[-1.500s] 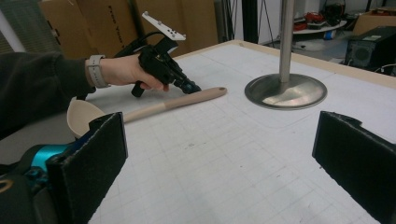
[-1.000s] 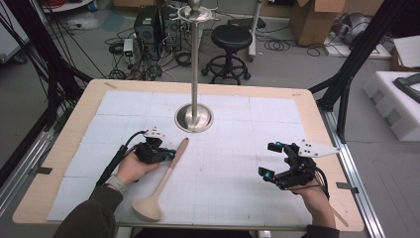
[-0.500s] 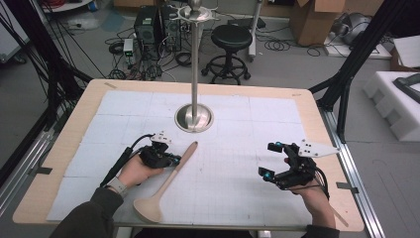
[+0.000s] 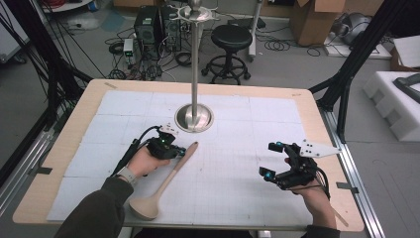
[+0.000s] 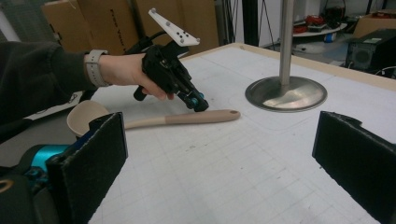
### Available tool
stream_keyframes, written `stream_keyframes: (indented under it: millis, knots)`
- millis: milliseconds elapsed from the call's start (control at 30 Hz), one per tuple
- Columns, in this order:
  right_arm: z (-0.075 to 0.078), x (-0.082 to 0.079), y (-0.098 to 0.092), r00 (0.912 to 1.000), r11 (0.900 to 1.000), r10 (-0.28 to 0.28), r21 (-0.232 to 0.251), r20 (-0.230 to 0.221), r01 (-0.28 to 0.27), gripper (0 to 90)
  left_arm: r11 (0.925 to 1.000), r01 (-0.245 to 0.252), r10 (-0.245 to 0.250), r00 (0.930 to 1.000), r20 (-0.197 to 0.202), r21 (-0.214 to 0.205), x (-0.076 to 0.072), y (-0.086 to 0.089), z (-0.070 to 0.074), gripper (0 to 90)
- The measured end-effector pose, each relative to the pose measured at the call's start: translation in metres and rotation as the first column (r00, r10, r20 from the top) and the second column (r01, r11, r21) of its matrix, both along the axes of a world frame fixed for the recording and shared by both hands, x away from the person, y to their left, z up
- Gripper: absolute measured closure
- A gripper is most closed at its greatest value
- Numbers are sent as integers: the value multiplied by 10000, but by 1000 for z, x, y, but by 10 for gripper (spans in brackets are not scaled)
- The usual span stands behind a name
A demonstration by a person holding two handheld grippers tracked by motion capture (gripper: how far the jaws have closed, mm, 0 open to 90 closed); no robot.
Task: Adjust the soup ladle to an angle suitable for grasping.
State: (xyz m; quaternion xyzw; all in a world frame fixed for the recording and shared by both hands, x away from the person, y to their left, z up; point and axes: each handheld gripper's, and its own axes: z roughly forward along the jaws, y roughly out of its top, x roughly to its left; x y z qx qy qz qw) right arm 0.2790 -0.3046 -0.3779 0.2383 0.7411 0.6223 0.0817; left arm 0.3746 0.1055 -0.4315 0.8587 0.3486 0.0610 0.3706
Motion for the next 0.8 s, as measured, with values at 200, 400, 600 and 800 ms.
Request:
stream_keyframes:
  millis: [200, 400, 600, 800]
  knots:
    - [1, -1, -2, 10000, 9999, -21, 150, 55, 21, 22, 9992, 99, -101, 9999, 57, 383, 9, -12, 2, 898]
    - [1, -2, -4, 10000, 9997, -37, 236, 21, 36, 22, 9969, 291, -287, 9996, -57, 730, 11, -28, 2, 899]
    - [1, -2, -6, 10000, 9997, -61, 254, 38, 60, 22, 9932, 933, -931, 9956, -53, 701, 2, -49, 3, 899]
    - [1, -3, -7, 9999, 9997, -90, 236, 54, 88, 22, 9857, 1530, -1521, 9882, -180, 700, -6, -62, 0, 898]
